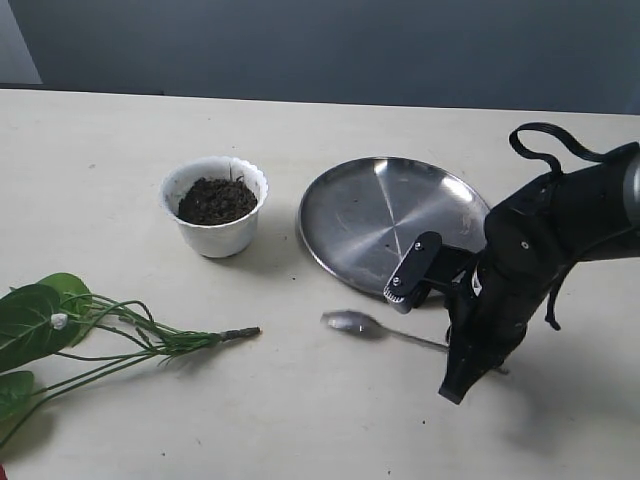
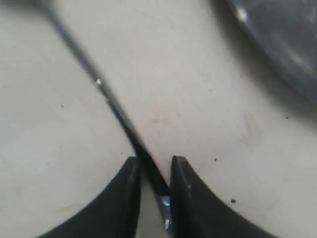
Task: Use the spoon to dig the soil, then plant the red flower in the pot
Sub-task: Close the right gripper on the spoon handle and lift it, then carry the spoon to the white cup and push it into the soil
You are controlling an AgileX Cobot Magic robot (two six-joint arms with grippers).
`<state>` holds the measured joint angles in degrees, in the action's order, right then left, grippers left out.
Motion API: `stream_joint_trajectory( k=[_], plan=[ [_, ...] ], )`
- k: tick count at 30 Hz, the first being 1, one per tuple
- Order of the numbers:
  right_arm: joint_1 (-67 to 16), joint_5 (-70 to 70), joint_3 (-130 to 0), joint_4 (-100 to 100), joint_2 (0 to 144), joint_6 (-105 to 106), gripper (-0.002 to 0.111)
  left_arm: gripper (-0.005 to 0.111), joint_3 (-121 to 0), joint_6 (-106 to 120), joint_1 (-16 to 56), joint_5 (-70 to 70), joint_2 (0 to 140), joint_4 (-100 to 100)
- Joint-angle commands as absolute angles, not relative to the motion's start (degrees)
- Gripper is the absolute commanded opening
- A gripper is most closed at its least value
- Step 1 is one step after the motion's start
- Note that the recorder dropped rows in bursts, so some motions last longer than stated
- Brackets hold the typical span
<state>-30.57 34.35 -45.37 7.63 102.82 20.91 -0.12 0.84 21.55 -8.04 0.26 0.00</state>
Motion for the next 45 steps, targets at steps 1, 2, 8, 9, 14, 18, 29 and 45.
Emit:
stream_joint_trajectory(
  k=[1,2,8,9,14,18,29,45],
  plan=[
    [-30.4,33.6,-44.9,4.2,104.5,20.9,-0.001,0.001,0.0,0.6,21.9,-7.3,0.0,0.0],
    [-30.4,34.4,-44.9,3.5,104.5,20.9,-0.001,0.001,0.0,0.6,21.9,-7.3,0.0,0.0],
    [-30.4,39.8,-44.9,0.4,102.4,21.0,-0.001,0.001,0.0,0.6,21.9,-7.3,0.0,0.0],
    [-30.4,40.8,-44.9,0.0,101.5,21.4,-0.001,0.001,0.0,0.6,21.9,-7.3,0.0,0.0],
    [-30.4,45.5,-44.9,-3.1,95.8,25.5,-0.001,0.001,0.0,0.6,21.9,-7.3,0.0,0.0],
    [-30.4,49.1,-44.9,-7.7,91.9,29.4,-0.001,0.001,0.0,0.6,21.9,-7.3,0.0,0.0],
    [-37.3,43.4,-57.7,-10.9,87.4,29.4,-0.001,0.001,0.0,0.6,21.9,-7.3,0.0,0.0],
    [-56.4,70.0,-103.8,49.5,126.3,16.3,-0.001,0.001,0.0,0.6,21.9,-7.3,0.0,0.0]
  ],
)
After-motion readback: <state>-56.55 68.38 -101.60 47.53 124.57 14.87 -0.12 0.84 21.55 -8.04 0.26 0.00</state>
